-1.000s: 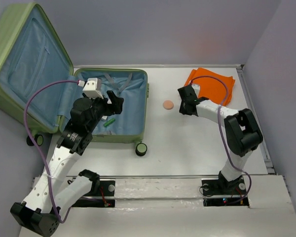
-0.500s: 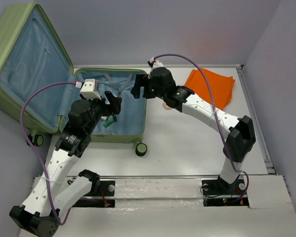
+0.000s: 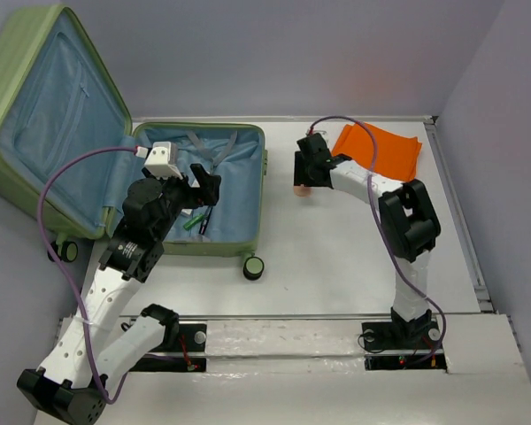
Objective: Pack the luggage
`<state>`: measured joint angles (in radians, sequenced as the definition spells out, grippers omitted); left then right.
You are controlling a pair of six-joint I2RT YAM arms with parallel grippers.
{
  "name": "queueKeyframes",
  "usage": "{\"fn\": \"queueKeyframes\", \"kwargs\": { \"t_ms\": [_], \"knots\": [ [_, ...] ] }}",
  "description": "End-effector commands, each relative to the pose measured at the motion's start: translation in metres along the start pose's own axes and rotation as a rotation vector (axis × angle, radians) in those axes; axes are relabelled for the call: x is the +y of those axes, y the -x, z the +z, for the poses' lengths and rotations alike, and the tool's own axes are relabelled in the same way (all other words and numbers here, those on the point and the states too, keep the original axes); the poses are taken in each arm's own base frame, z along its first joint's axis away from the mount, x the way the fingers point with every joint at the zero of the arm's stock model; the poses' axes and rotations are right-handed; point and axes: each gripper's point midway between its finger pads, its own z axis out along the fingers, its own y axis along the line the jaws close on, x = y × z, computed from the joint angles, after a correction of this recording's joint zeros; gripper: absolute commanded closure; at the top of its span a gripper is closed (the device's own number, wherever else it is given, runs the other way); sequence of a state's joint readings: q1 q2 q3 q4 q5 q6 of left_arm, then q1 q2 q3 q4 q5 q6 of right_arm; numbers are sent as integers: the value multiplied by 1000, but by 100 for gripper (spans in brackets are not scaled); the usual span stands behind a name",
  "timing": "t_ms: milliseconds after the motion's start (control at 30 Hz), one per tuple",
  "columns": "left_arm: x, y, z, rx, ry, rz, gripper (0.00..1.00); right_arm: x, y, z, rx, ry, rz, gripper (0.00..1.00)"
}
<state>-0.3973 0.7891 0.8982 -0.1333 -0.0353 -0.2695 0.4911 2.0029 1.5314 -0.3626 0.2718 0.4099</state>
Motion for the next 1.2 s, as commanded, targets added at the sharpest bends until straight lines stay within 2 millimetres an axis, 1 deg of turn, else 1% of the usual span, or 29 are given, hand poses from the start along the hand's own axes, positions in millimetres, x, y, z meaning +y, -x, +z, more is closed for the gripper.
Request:
{"fn": "queueKeyframes", "kwargs": {
  "t_ms": [0, 33, 133, 200, 267, 300, 333, 400, 433, 467, 500, 533, 567, 600, 633, 667, 700, 767, 800, 833, 867, 900, 933, 967, 1000, 1033, 1100, 1133, 1167],
  "knots": [
    [-4, 7, 0, -29, -29, 16, 1, 1, -6, 8, 14, -56, -88, 38],
    [-4, 6, 1, -26, -32, 16, 1, 2, -16, 14, 42, -51, -92, 38],
    [-4, 7, 1, -27, -30, 16, 2, 4, -28, 24, 76, -36, -91, 38],
    [-4, 7, 1, -28, -31, 16, 2, 4, -34, 31, 90, -41, -89, 50],
    [-4, 7, 0, -28, -31, 16, 2, 6, -31, 31, 78, -39, -83, 63],
    [-4, 7, 1, -29, -31, 14, 2, 6, -29, 30, 68, -40, -79, 75],
    [-3, 7, 0, -31, -30, 14, 2, 7, -20, 25, 37, -34, -70, 81],
    [-3, 7, 0, -31, -30, 15, 2, 8, -6, 13, -11, -16, -62, 87],
    [-3, 7, 0, -31, -30, 14, 2, 11, 12, -4, -61, 4, -54, 89],
    [-4, 8, 0, -34, -33, 14, 2, 9, 17, -12, -86, 10, -60, 92],
    [-4, 8, 0, -34, -33, 14, 2, 11, 34, -31, -133, 29, -48, 93],
    [-10, 7, -1, -28, -63, 13, 2, 17, 37, -41, -146, 54, -54, 93],
    [-9, 8, -1, -29, -62, 14, 2, 18, 44, -52, -164, 70, -52, 93],
    [-10, 8, -1, -29, -65, 13, 2, 31, 47, -66, -182, 107, -68, 93],
    [-10, 7, -1, -28, -65, 11, 2, 42, 60, -89, -221, 162, -67, 93],
    [-10, 7, -1, -28, -65, 13, 2, 52, 64, -100, -234, 199, -74, 93],
    [-10, 7, -1, -29, -65, 13, 2, 68, 78, -117, -269, 256, -72, 93],
    [-9, 6, 0, -25, -62, 11, 2, 117, 77, -148, -261, 437, -94, 93],
    [-9, 6, 0, -25, -59, 10, 2, 152, 78, -170, -265, 544, -103, 93],
    [-8, 6, 0, -26, -56, 11, 2, 177, 71, -185, -240, 645, -125, 92],
    [-7, 5, 1, -22, -54, 11, 2, 194, 67, -193, -232, 694, -139, 85],
    [-7, 5, 1, -23, -53, 9, 2, 207, 58, -186, -201, 718, -156, 53],
    [-6, 5, 1, -23, -50, 9, 2, 212, 62, -190, -190, 733, -155, 36],
    [-6, 6, 1, -23, -49, 11, 2, 213, 59, -186, -177, 730, -160, 13],
    [-6, 5, 1, -22, -50, 11, 2, 204, 61, -179, -179, 699, -155, 7],
    [-5, 5, 0, -25, -48, 10, 2, 190, 60, -172, -176, 655, -148, 4],
    [-6, 5, 0, -24, -52, 8, 2, 150, 73, -157, -176, 585, -82, 7],
    [-7, 5, 0, -23, -55, 9, 2, 132, 81, -160, -194, 569, -52, 10],
    [-8, 6, 0, -25, -59, 9, 2, 108, 70, -142, -162, 506, -34, 13]
  ]
}}
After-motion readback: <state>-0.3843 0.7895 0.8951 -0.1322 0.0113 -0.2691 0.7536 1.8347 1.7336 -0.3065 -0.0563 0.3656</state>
